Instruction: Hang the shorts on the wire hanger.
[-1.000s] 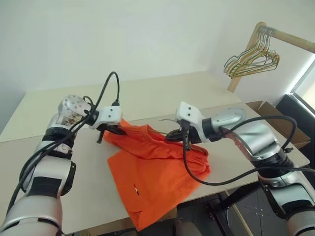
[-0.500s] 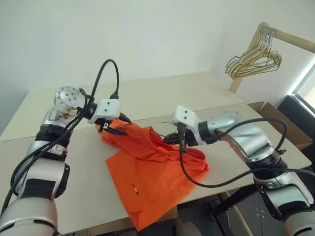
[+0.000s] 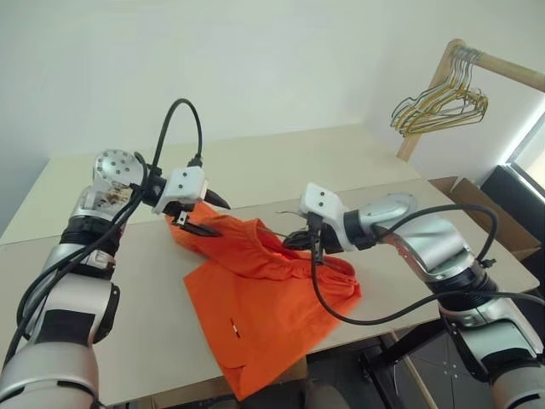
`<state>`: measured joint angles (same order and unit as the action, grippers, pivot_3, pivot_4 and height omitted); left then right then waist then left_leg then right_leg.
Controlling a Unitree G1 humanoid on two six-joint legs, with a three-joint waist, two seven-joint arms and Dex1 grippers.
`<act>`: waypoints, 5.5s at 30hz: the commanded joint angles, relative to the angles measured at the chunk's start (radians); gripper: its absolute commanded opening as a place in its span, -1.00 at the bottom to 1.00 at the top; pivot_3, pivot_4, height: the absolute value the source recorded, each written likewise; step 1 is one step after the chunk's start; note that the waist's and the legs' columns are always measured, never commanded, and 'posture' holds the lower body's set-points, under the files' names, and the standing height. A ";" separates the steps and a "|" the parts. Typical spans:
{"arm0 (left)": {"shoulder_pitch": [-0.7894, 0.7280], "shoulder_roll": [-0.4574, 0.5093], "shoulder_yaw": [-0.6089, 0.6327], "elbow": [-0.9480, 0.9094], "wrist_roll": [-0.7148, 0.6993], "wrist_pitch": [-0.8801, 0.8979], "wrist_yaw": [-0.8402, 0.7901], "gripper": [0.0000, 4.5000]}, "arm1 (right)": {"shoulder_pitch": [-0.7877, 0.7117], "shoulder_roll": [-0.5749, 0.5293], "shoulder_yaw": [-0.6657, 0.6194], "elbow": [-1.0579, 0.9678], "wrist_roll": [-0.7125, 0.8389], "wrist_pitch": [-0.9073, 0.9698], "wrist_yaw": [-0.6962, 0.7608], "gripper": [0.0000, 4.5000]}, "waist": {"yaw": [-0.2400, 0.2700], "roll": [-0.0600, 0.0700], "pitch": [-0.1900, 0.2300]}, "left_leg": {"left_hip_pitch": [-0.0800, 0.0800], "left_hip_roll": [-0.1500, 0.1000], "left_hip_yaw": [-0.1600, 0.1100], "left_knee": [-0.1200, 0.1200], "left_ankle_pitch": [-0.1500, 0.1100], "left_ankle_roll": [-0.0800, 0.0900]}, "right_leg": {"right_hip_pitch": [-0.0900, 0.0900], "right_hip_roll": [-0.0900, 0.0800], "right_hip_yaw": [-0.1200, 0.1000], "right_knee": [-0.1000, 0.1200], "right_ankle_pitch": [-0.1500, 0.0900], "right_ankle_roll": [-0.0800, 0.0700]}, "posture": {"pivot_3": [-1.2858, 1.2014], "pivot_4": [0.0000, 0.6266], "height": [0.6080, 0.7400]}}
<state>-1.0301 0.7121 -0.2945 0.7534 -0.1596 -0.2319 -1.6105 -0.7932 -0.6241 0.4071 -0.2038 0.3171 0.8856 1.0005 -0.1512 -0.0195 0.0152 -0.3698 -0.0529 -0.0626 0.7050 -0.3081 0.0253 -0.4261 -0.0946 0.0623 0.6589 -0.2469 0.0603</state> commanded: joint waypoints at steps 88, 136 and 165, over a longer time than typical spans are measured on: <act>-0.182 0.023 0.195 0.174 0.105 -0.028 0.053 -0.97 | 0.071 -0.035 0.040 0.014 -0.082 -0.008 -0.011 -1.00 | 0.006 0.000 0.000 | 0.000 -0.001 0.000 0.000 0.000 0.000 | 0.000 0.000 0.000 0.000 0.000 0.000 | -0.02 -1.00 1.00; -0.011 -0.027 0.230 -0.097 -0.032 0.084 0.047 -0.97 | -0.325 -0.221 0.007 0.081 -0.037 0.039 0.377 -1.00 | 0.013 0.000 0.000 | -0.001 0.000 0.000 0.000 0.000 0.000 | -0.001 -0.001 0.000 -0.002 0.000 0.000 | -0.08 -1.00 1.00; 0.012 -0.066 -0.019 -0.227 -0.055 0.044 0.005 0.86 | -0.345 -0.156 0.057 0.133 -0.091 0.035 0.363 -1.00 | -0.030 0.001 0.000 | -0.001 -0.001 0.000 -0.001 0.000 -0.001 | -0.003 -0.002 0.001 -0.002 0.000 0.000 | -0.08 -1.00 1.00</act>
<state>-1.0149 0.6498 -0.3116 0.5554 -0.2354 -0.1726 -1.6091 -1.1024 -0.7808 0.4854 -0.0683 0.2327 0.9414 1.3672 -0.1817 -0.0190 0.0155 -0.3711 -0.0535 -0.0627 0.7046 -0.3077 0.0244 -0.4291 -0.0968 0.0632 0.6572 -0.2469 0.0603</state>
